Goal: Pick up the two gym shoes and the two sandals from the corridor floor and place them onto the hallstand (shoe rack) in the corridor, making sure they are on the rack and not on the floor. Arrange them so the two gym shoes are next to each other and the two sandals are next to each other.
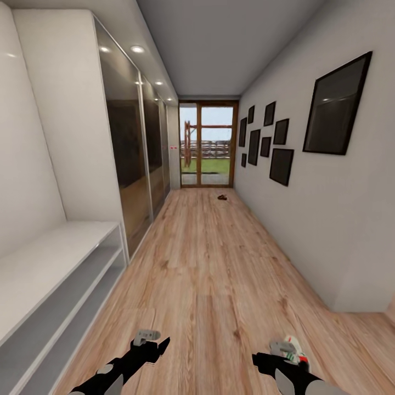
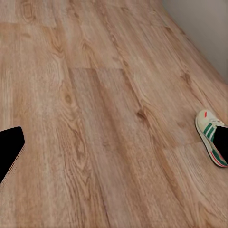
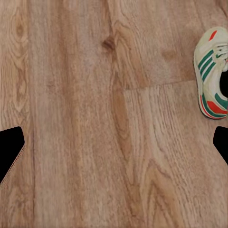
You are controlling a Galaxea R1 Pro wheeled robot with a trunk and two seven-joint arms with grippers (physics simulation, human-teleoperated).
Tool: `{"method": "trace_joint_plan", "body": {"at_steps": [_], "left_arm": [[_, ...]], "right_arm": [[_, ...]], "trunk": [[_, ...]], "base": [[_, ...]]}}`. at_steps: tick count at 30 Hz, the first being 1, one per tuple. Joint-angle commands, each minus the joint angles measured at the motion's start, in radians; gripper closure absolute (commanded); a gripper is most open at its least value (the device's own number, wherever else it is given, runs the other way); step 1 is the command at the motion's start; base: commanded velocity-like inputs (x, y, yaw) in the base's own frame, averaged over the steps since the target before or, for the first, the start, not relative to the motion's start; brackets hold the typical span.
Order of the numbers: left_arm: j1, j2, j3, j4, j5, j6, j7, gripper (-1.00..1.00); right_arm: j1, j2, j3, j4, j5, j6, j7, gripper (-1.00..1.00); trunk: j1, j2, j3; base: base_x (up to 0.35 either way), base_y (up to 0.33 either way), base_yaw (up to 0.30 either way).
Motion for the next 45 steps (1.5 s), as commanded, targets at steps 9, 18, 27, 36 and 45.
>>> {"method": "trace_joint_plan", "body": {"at_steps": [9, 18, 27, 36, 45], "left_arm": [[-0.001, 0.000, -0.003, 0.001, 0.010, -0.001, -0.004, -1.00], [-0.001, 0.000, -0.003, 0.001, 0.010, -0.001, -0.004, -1.00], [-0.001, 0.000, -0.003, 0.001, 0.010, -0.001, -0.004, -1.00], [-0.001, 0.000, -0.003, 0.001, 0.010, -0.001, -0.004, -1.00], [-0.001, 0.000, -0.003, 0.001, 0.010, -0.001, -0.004, -1.00]], "right_arm": [[-0.001, 0.000, -0.005, 0.000, -0.004, -0.002, -0.001, -1.00], [-0.001, 0.000, -0.005, 0.000, -0.004, -0.001, -0.001, -1.00], [-0.001, 0.000, -0.005, 0.000, -0.004, -0.002, -0.001, -1.00], [-0.001, 0.000, -0.005, 0.000, -0.004, -0.001, -0.001, -1.00], [-0.001, 0.000, -0.005, 0.000, -0.004, -0.002, -0.001, -1.00]], "trunk": [[0.000, 0.000, -0.001], [0.000, 0.000, -0.001], [0.000, 0.000, -0.001], [0.000, 0.000, -0.001], [0.000, 0.000, -0.001]], "base": [[0.349, 0.000, 0.000], [0.349, 0.000, 0.000], [0.349, 0.000, 0.000], [0.349, 0.000, 0.000], [0.349, 0.000, 0.000]]}}
